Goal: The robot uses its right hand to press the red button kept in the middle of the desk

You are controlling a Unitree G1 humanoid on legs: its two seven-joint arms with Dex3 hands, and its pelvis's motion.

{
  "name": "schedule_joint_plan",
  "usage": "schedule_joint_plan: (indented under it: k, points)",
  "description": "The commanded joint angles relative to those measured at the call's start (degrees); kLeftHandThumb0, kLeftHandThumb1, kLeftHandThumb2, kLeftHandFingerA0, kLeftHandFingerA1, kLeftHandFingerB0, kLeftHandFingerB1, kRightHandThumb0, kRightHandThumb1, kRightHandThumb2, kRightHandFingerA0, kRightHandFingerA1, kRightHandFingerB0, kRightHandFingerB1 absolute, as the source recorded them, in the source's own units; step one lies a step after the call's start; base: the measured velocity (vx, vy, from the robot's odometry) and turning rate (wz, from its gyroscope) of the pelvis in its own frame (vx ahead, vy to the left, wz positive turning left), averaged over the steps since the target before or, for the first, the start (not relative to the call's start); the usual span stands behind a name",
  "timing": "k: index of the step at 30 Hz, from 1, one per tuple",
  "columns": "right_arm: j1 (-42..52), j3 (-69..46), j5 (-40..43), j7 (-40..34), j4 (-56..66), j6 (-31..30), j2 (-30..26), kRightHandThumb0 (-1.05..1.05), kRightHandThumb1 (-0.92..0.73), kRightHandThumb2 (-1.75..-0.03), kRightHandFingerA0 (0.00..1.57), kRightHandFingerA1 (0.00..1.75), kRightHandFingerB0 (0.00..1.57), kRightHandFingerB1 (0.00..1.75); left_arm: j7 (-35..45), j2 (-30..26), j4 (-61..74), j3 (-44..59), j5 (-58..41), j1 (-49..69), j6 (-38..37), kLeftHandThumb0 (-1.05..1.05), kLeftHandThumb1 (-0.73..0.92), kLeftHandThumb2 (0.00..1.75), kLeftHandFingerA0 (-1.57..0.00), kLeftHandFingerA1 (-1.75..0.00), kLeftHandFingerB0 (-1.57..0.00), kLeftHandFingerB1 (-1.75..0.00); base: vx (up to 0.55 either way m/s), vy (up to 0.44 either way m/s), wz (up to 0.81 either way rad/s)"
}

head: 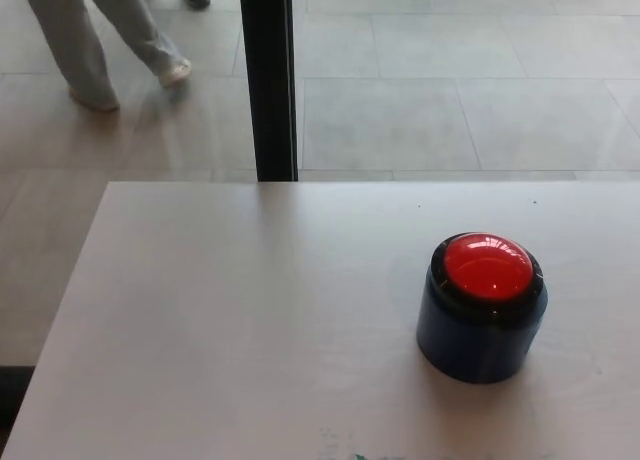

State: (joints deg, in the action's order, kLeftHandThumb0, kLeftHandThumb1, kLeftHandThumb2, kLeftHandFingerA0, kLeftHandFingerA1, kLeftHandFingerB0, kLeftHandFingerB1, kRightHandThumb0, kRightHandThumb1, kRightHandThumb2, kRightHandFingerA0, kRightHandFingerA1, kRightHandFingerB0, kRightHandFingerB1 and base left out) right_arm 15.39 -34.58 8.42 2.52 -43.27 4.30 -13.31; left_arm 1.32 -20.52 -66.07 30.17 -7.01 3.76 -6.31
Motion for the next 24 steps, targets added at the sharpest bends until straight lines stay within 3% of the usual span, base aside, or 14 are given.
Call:
schedule_joint_plan:
  k: [1, 2, 3, 7, 8, 13, 14, 16, 17, 18, 19, 21, 22, 24]
  points:
    - [-0.16, -8.26, 11.57, 2.30, 1.56, -3.50, -1.18, -0.47, -0.64, -0.59, 0.63, 0.61, 0.48, 0.39, -2.69, -2.32, -3.11, 5.85, -6.19, -1.62, -2.91, -0.50, 0.50, 0.56, -0.85, -0.60, -0.77, -0.51, 0.00, 0.000, 0.00]
    - [-0.08, -8.64, 11.70, 2.61, 1.84, -3.89, -1.06, -0.47, -0.64, -0.59, 0.63, 0.61, 0.48, 0.39, -2.58, -2.35, -3.22, 6.10, -6.05, -1.68, -2.99, -0.50, 0.50, 0.56, -0.85, -0.60, -0.77, -0.51, 0.00, 0.000, 0.00]
    - [-0.24, -9.03, 11.69, 2.43, 1.55, -4.46, -1.28, -0.52, -0.52, -0.83, 0.56, 0.65, 0.39, 0.50, -2.54, -2.33, -3.28, 6.26, -5.93, -1.75, -3.04, -0.52, 0.49, 0.56, -0.84, -0.60, -0.76, -0.51, 0.00, 0.000, 0.00]
    - [-0.66, -12.51, 14.32, 2.89, 1.01, -7.82, -2.66, -0.50, -0.52, -0.84, 0.61, 0.69, 0.43, 0.50, -1.71, -2.57, -3.82, 7.45, -6.52, -2.93, -2.61, -0.48, 0.48, 0.55, -0.85, -0.65, -0.77, -0.50, 0.00, 0.000, 0.00]
    - [-0.97, -13.33, 14.78, 2.43, 1.02, -8.56, -3.03, -0.46, -0.63, -0.59, 0.71, 0.66, 0.49, 0.37, -1.66, -2.58, -3.53, 7.63, -6.65, -3.07, -2.50, -0.50, 0.49, 0.55, -0.83, -0.64, -0.75, -0.50, 0.00, 0.000, 0.00]
    - [-2.59, -15.33, 14.44, -1.26, -0.32, -10.55, -5.00, -0.50, -0.62, -0.59, 0.75, 0.62, 0.43, 0.38, -1.79, -2.61, -3.27, 8.42, -7.18, -3.20, -2.86, -0.50, 0.49, 0.55, -0.83, -0.63, -0.73, -0.51, 0.00, 0.000, 0.00]
    - [-4.12, -16.70, 15.02, -2.19, -2.30, -9.55, -6.82, -0.49, -0.66, -0.59, 0.68, 0.81, 0.32, 0.33, -2.20, -2.71, -3.43, 8.84, -7.75, -3.49, -2.66, -0.50, 0.48, 0.55, -0.83, -0.66, -0.75, -0.51, 0.00, 0.000, 0.00]
    - [-4.67, -17.83, 15.65, -2.97, -0.42, -9.33, -7.73, -0.58, -0.69, -0.61, 0.47, 0.60, 0.25, 0.30, -2.24, -2.88, -3.39, 8.62, -7.68, -3.44, -2.55, -0.50, 0.49, 0.55, -0.83, -0.65, -0.74, -0.50, 0.00, 0.000, 0.00]
    - [-5.14, -18.35, 16.59, -1.69, 0.58, -9.82, -8.56, -0.70, -0.59, -0.88, 0.31, 0.60, 0.07, 0.39, -2.52, -3.00, -3.23, 8.50, -7.67, -3.47, -2.51, -0.50, 0.49, 0.55, -0.83, -0.65, -0.75, -0.50, 0.00, 0.000, 0.00]
    - [-5.83, -18.70, 17.19, -1.66, 2.17, -10.75, -9.37, -0.65, -0.76, -0.66, 0.08, 0.44, 0.08, 0.19, -2.40, -3.12, -3.46, 8.62, -7.91, -3.51, -2.50, -0.49, 0.49, 0.55, -0.83, -0.67, -0.75, -0.50, 0.00, 0.000, 0.00]
    - [-8.41, -19.21, 17.56, -1.96, 1.64, -12.12, -12.50, -0.74, -0.61, -0.98, 0.00, 0.28, 0.00, 0.20, -2.42, -2.94, -3.37, 8.84, -8.29, -3.50, -2.52, -0.48, 0.49, 0.55, -0.86, -0.70, -0.76, -0.52, 0.00, 0.000, 0.00]
    - [-11.89, -20.74, 19.41, -1.30, 1.24, -12.21, -15.60, -0.73, -0.61, -0.96, 0.01, 0.17, 0.00, 0.17, -2.26, -2.87, -3.41, 8.86, -8.61, -3.52, -2.43, -0.48, 0.49, 0.55, -0.86, -0.70, -0.75, -0.51, 0.00, 0.000, 0.00]
    - [-13.25, -21.16, 19.97, -0.79, 1.76, -11.97, -16.76, -0.84, -0.63, -0.91, 0.00, 0.03, 0.00, 0.05, -2.37, -2.90, -3.52, 8.66, -8.52, -3.47, -2.53, -0.48, 0.49, 0.55, -0.84, -0.68, -0.74, -0.51, 0.00, 0.000, 0.00]
    - [-16.12, -21.82, 21.28, 0.81, 2.97, -12.10, -19.18, -0.83, -0.64, -0.88, 0.00, 0.01, 0.00, 0.00, -2.25, -2.89, -3.44, 8.37, -8.51, -3.27, -2.73, -0.50, 0.49, 0.55, -0.83, -0.68, -0.74, -0.50, 0.00, 0.000, 0.00]
